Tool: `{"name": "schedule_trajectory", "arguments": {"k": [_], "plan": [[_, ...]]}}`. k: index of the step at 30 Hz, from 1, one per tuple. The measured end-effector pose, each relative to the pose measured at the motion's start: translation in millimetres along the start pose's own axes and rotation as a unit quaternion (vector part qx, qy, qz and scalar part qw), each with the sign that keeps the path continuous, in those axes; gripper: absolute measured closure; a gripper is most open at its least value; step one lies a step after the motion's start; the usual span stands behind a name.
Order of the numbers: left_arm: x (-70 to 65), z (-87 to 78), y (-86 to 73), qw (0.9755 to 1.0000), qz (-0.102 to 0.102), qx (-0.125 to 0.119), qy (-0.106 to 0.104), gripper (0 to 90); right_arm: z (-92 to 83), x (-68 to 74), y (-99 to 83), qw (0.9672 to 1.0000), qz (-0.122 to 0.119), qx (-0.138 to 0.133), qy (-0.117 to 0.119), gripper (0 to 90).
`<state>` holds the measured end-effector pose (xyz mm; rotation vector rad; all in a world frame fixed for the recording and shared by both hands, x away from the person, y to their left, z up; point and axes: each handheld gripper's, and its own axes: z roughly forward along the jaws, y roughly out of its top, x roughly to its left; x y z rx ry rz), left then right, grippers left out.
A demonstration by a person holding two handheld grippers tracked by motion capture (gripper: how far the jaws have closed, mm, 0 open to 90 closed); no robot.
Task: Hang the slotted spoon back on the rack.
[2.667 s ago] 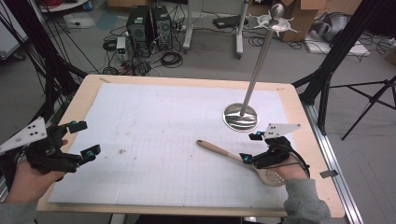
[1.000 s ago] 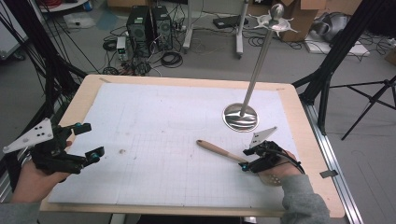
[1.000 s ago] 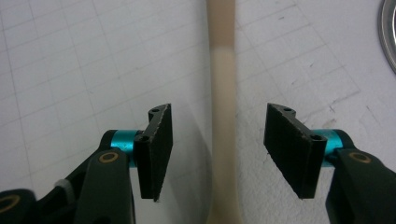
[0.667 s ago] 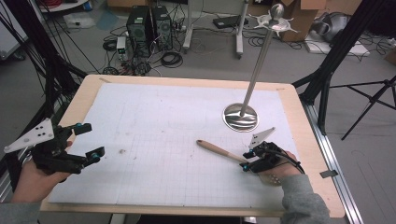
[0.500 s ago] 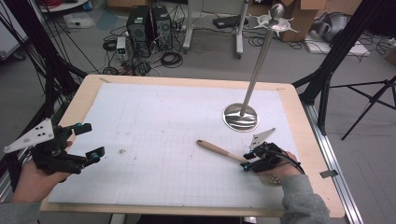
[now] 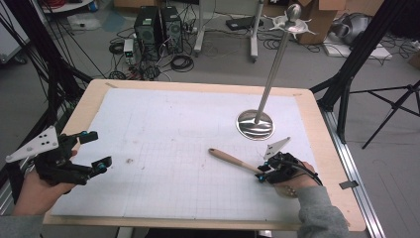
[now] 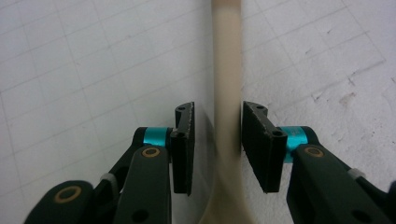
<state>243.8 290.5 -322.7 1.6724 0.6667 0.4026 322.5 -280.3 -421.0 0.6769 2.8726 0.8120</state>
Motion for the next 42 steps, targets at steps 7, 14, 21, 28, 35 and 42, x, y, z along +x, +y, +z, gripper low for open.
{"name": "schedule_trajectory", "arguments": {"k": [7, 14, 21, 28, 35, 42], "plan": [[-0.1, 0.8, -0.5, 1.0, -0.001, 0.001, -0.001, 3.5, -0.1, 0.6, -0.4, 1.0, 0.004, 0.0, -0.009, 76.9], [-0.4, 0.1, 0.3, 1.0, -0.001, -0.002, -0.001, 3.5, -0.4, 0.9, 0.1, 0.9999, 0.002, 0.002, -0.01, 77.5], [-0.1, -1.9, 2.1, 1.0, 0.004, -0.007, 0.001, 3.6, -1.6, -1.1, 0.1, 0.9996, 0.025, -0.002, -0.013, 77.7], [2.0, -3.0, 1.3, 1.0, 0.001, -0.006, 0.001, 3.5, -8.2, -0.3, 0.5, 0.9992, 0.026, -0.026, -0.012, 77.8], [2.2, -2.5, 1.1, 1.0, 0.0, -0.007, -0.002, 3.6, -25.8, 0.4, 2.6, 0.9968, 0.027, -0.073, -0.015, 77.9], [2.8, -1.6, -0.3, 1.0, -0.003, -0.003, 0.001, 3.5, -47.6, 4.4, 2.5, 0.9955, 0.019, -0.089, -0.025, 77.9]]}}
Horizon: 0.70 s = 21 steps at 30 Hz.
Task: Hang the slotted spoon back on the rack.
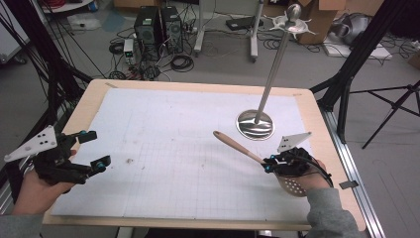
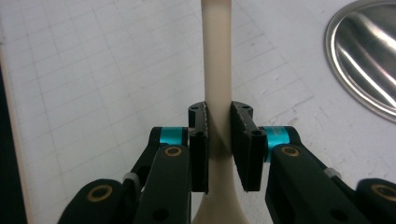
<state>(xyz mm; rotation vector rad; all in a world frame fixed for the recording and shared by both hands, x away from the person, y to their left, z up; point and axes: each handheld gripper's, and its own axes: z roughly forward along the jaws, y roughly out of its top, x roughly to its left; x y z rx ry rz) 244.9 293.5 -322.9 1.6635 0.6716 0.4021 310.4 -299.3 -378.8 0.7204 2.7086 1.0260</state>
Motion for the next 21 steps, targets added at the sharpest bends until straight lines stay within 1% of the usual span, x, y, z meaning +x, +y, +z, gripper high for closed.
{"name": "schedule_trajectory", "arguments": {"k": [3, 7, 12, 15, 21], "plan": [[-0.9, 0.6, 0.1, 1.0, 0.001, 0.0, 0.001, 3.6, -6.6, -0.6, 0.7, 1.0, 0.002, -0.009, 0.001, 77.9], [-2.0, 1.3, 0.5, 1.0, 0.002, 0.0, 0.0, 3.6, -14.5, -2.1, 3.3, 1.0, 0.003, -0.008, -0.003, 77.9], [-1.1, 0.7, 0.1, 1.0, 0.0, -0.001, 0.0, 3.5, -30.2, -5.6, 7.9, 0.9998, 0.004, -0.021, 0.001, 77.9], [-0.5, -0.1, 0.1, 1.0, 0.001, 0.0, 0.001, 3.5, -39.5, -9.1, 10.8, 0.9996, -0.001, -0.029, -0.003, 77.8], [-0.6, -0.2, 0.3, 1.0, 0.002, 0.0, 0.001, 3.5, -58.5, -16.5, 12.8, 0.9991, 0.003, -0.041, -0.005, 77.9]]}}
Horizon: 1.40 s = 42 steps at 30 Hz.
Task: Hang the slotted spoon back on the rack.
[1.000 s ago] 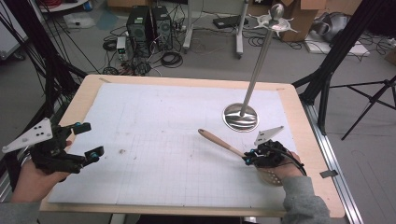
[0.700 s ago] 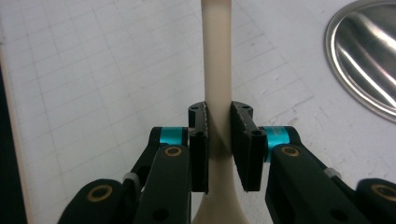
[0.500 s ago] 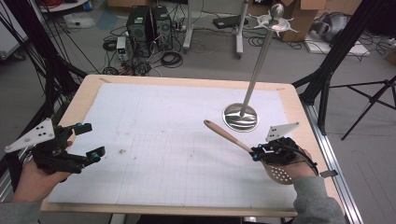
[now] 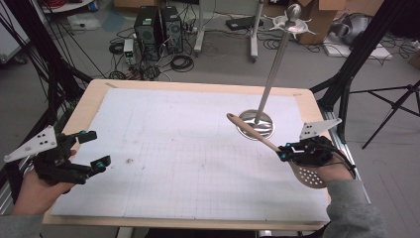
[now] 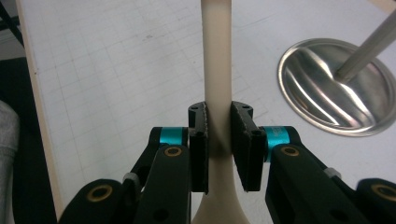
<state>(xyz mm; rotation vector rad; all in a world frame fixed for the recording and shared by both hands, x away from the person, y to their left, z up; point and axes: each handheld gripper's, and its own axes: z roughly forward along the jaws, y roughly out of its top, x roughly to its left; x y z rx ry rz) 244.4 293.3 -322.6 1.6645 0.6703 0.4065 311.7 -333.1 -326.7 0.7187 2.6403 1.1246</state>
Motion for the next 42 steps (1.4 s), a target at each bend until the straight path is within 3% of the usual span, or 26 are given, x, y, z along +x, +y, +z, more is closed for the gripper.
{"name": "schedule_trajectory", "arguments": {"k": [3, 5, 9, 19, 28, 42], "plan": [[-0.2, 0.6, -0.2, 1.0, -0.007, -0.001, -0.005, 3.5, -9.3, -3.2, 0.5, 0.9999, 0.002, -0.012, -0.004, 77.8], [-1.1, 0.3, 1.8, 0.9994, -0.021, -0.013, -0.025, 3.6, -15.2, -5.2, 0.4, 0.9998, 0.005, -0.018, -0.007, 77.9], [-5.9, -1.3, 7.9, 0.9988, -0.019, -0.03, -0.034, 3.6, -22.5, -8.4, -0.4, 0.9997, 0.003, -0.023, -0.012, 77.9], [-1.3, -1.1, 2.0, 0.9996, -0.018, -0.016, -0.017, 3.5, -42.6, -17.0, -1.4, 0.9988, 0.009, -0.042, -0.021, 77.8], [-0.3, -2.4, 2.2, 0.9996, -0.017, -0.017, -0.017, 3.5, -61.3, -23.7, -1.9, 0.9973, 0.02, -0.065, -0.025, 77.9], [7.1, -2.7, -2.6, 0.9995, -0.026, -0.012, -0.011, 3.5, -85.1, -36.2, 3.1, 0.9956, 0.034, -0.078, -0.04, 77.9]]}}
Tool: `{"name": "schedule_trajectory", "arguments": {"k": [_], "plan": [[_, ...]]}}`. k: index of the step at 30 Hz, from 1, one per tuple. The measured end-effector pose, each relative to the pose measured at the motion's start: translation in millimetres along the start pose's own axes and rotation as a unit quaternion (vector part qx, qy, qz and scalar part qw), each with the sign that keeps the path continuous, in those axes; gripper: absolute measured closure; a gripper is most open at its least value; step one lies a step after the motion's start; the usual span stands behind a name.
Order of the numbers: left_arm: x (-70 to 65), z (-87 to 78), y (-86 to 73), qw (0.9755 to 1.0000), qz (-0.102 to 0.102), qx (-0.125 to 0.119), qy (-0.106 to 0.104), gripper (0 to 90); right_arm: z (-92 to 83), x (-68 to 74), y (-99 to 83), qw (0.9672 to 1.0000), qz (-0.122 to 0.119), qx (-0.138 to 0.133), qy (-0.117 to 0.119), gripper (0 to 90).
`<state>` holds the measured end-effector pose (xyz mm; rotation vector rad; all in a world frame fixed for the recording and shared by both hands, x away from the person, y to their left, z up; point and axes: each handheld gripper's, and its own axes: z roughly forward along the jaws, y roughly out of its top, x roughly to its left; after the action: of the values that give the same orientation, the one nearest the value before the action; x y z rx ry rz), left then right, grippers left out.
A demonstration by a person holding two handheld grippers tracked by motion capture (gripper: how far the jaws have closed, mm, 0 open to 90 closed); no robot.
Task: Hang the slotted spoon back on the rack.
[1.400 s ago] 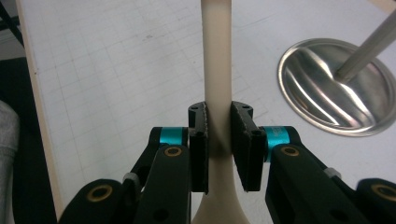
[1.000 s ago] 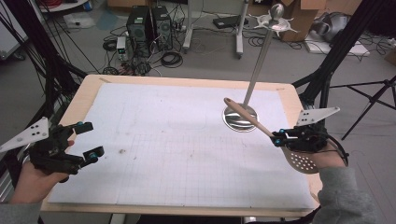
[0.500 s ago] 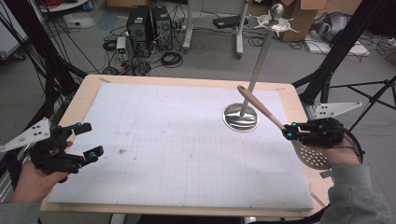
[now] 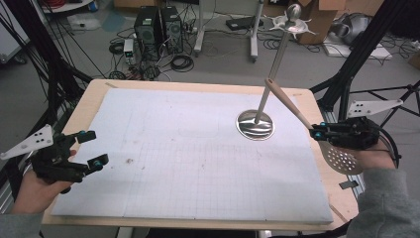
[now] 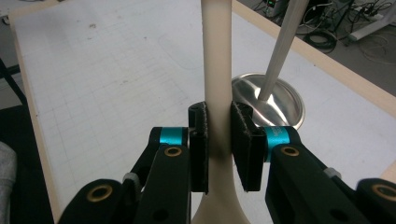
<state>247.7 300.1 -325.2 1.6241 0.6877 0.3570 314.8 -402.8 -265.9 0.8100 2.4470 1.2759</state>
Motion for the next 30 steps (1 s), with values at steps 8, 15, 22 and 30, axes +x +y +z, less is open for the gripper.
{"name": "schedule_trajectory", "arguments": {"k": [8, 15, 22, 30], "plan": [[0.5, 0.6, -1.1, 1.0, -0.002, 0.002, -0.002, 3.6, -7.0, -7.7, 0.9, 0.9999, 0.01, -0.007, -0.003, 77.8], [2.0, -0.9, -1.8, 1.0, -0.005, 0.0, 0.0, 3.5, -12.8, -11.7, 4.1, 0.9997, 0.015, -0.017, -0.006, 77.8], [2.5, -1.6, -2.9, 1.0, -0.007, -0.003, 0.002, 3.5, -16.8, -15.5, 6.6, 0.9997, 0.012, -0.022, -0.008, 77.9], [2.3, -2.8, -3.6, 1.0, -0.008, 0.0, 0.002, 3.6, -23.4, -16.3, 10.9, 0.9992, 0.011, -0.037, -0.007, 77.9]]}}
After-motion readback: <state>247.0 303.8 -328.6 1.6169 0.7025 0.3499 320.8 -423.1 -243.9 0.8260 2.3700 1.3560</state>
